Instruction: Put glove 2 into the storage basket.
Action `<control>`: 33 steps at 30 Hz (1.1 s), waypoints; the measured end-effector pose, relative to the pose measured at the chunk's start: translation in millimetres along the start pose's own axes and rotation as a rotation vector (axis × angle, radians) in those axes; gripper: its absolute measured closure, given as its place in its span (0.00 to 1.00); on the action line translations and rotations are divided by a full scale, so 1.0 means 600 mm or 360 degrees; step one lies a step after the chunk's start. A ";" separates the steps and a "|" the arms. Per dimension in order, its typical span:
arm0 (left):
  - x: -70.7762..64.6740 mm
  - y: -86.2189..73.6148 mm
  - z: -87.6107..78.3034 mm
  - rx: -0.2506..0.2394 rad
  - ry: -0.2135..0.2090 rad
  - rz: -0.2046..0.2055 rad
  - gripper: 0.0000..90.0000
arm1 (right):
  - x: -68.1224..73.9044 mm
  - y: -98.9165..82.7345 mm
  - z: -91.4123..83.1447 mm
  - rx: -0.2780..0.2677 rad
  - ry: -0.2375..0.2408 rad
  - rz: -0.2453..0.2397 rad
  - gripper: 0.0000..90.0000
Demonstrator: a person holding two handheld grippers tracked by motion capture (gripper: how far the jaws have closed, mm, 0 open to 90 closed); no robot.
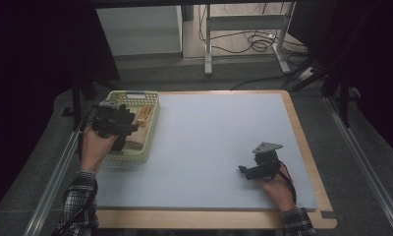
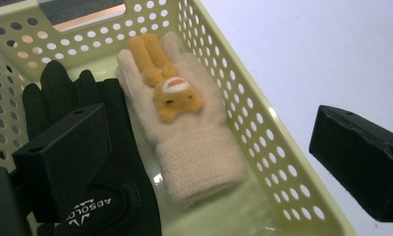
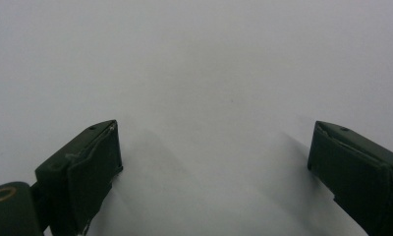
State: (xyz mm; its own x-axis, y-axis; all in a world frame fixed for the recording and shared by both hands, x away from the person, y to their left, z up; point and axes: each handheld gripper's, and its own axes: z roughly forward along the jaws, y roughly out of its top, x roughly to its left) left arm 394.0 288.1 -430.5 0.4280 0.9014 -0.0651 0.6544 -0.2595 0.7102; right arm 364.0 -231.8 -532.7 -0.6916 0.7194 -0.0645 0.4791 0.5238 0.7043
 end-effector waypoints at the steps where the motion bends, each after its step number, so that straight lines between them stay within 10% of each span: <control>1: 0.000 -0.001 -0.002 -0.0001 0.0000 0.0007 0.03 | 0.000 0.000 0.000 0.0000 0.0000 0.0000 0.06; 33: -0.058 -0.015 -0.016 -0.0028 -0.0084 0.0154 0.03 | 0.001 0.000 0.000 -0.0002 -0.0006 -0.0005 0.06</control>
State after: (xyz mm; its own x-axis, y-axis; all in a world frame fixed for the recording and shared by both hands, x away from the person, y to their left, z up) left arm 367.1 262.4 -427.8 0.5214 0.8527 -0.0319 0.5975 -0.3381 0.7271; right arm 363.7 -231.5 -532.7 -0.6913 0.7193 -0.0692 0.4764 0.5257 0.7048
